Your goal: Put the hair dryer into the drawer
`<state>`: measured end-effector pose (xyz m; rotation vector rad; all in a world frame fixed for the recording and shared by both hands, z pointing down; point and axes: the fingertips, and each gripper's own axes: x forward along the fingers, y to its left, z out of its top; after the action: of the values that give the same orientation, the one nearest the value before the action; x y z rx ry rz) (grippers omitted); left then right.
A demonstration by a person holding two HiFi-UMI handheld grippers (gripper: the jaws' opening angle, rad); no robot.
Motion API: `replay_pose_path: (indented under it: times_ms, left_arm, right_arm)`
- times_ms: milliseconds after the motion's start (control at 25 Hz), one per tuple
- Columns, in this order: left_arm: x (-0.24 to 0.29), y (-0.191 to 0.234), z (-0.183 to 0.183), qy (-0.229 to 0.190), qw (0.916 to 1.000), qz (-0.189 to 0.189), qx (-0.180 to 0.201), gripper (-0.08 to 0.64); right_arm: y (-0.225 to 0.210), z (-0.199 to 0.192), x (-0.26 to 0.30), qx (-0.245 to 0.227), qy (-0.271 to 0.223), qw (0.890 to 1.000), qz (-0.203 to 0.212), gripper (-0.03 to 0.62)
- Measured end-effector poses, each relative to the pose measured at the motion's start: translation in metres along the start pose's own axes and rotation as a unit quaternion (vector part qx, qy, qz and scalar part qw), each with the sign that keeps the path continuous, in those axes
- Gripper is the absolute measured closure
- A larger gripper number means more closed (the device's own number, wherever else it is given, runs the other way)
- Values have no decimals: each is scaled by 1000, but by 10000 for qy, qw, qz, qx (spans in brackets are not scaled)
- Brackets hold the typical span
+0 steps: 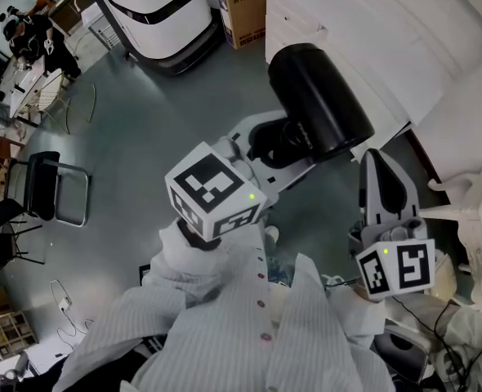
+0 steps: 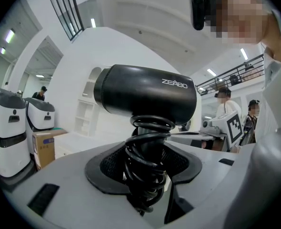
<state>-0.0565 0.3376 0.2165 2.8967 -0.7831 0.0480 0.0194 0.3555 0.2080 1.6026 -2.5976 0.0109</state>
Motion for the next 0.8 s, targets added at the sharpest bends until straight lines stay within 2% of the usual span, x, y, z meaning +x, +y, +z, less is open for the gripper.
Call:
replay_pose_path:
  times_ms: [360,800]
  left_arm:
    - [21,44,-2,13,10000,26,-55,342]
    - [84,159,20,36,9998,-196,-80,342]
  right_arm:
    - [-18,-13,44,67,138,9999,-5,581]
    - [-68,-1,161,-18,235,9995,-200,581]
